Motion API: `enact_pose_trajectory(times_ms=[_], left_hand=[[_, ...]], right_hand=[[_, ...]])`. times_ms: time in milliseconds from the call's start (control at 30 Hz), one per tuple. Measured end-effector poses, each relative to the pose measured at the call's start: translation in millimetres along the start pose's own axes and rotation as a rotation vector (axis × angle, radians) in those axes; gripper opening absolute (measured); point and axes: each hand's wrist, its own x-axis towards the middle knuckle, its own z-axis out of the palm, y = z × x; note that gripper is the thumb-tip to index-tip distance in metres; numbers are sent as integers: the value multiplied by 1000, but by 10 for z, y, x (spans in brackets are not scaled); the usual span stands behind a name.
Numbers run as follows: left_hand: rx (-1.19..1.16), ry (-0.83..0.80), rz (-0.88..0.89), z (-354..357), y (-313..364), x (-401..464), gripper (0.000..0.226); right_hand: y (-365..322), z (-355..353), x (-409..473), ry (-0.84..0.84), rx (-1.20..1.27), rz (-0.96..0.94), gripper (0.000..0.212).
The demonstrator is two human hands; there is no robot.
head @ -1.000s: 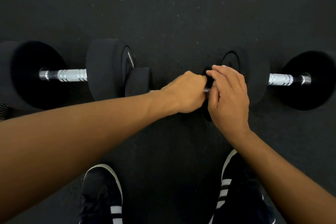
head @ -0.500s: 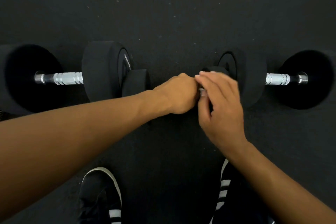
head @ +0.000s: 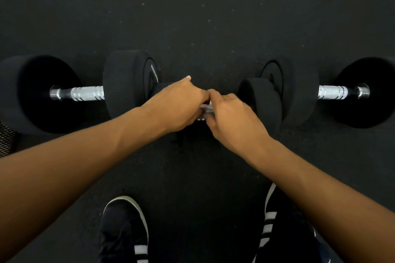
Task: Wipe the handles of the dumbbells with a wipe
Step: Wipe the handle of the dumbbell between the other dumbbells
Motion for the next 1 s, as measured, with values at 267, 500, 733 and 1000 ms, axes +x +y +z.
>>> enact_pose_trajectory(times_ms=[267, 500, 733, 1000], left_hand=[[27, 61, -14, 18, -120, -203, 22], [92, 58, -74, 64, -198, -257, 57], [106, -15, -56, 22, -240, -222, 66], [30, -82, -80, -13, -235, -211, 95]], right_hand=[[48, 35, 108, -79, -30, -80, 25], [-181, 59, 191, -184, -26, -195, 23], [-111, -131, 237, -317, -190, 53, 23], [-251, -54, 268, -269, 0, 57, 25]])
